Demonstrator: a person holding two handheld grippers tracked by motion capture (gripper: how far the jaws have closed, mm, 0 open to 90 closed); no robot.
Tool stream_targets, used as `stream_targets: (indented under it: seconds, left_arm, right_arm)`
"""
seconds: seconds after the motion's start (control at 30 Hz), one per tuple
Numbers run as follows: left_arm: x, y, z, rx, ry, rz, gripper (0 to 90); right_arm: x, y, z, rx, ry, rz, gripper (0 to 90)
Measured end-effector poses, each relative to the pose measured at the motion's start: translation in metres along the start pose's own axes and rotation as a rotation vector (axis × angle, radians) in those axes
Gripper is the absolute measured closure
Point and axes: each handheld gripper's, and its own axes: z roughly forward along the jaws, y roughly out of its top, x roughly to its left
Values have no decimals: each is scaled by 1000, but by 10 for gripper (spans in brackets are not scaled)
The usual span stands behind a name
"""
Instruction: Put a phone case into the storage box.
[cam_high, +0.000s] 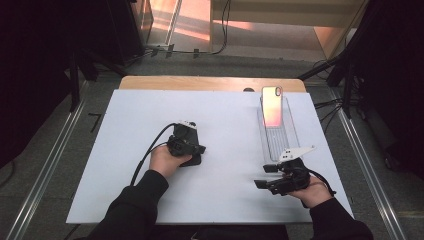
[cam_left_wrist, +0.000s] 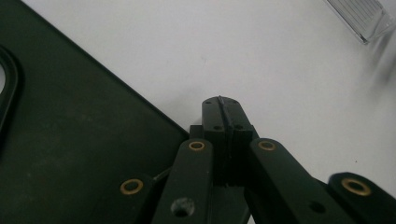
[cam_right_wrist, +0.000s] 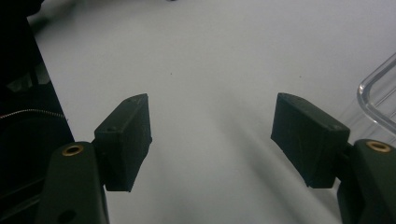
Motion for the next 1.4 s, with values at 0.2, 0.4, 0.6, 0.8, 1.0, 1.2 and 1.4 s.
stream_targets:
  seconds: [0.2, 0.4, 0.6, 0.8, 1.0, 1.2, 1.4]
  left_arm:
    - [2, -5, -7, 20, 6, -9, 900]
    - [8, -13, -17, 30, 2, -36, 900]
    - [13, -21, -27, 42, -1, -52, 900]
    - [16, -28, -39, 35, -5, -58, 900]
    - [23, -32, -43, 19, -10, -84, 900]
    - [14, -29, -33, 33, -29, -68, 900]
    - [8, -30, -27, 80, 16, -32, 900]
  right_arm:
    - [1, 0, 0, 1, 1, 3, 268]
    - [1, 0, 1, 7, 2, -8, 268]
    - [1, 0, 1, 4, 3, -8, 268]
    - [1, 0, 1, 3, 4, -9, 268]
    - [1, 1, 1, 3, 5, -5, 268]
    - [2, 1, 2, 9, 3, -4, 268]
    - [2, 1, 1, 4, 5, -5, 268]
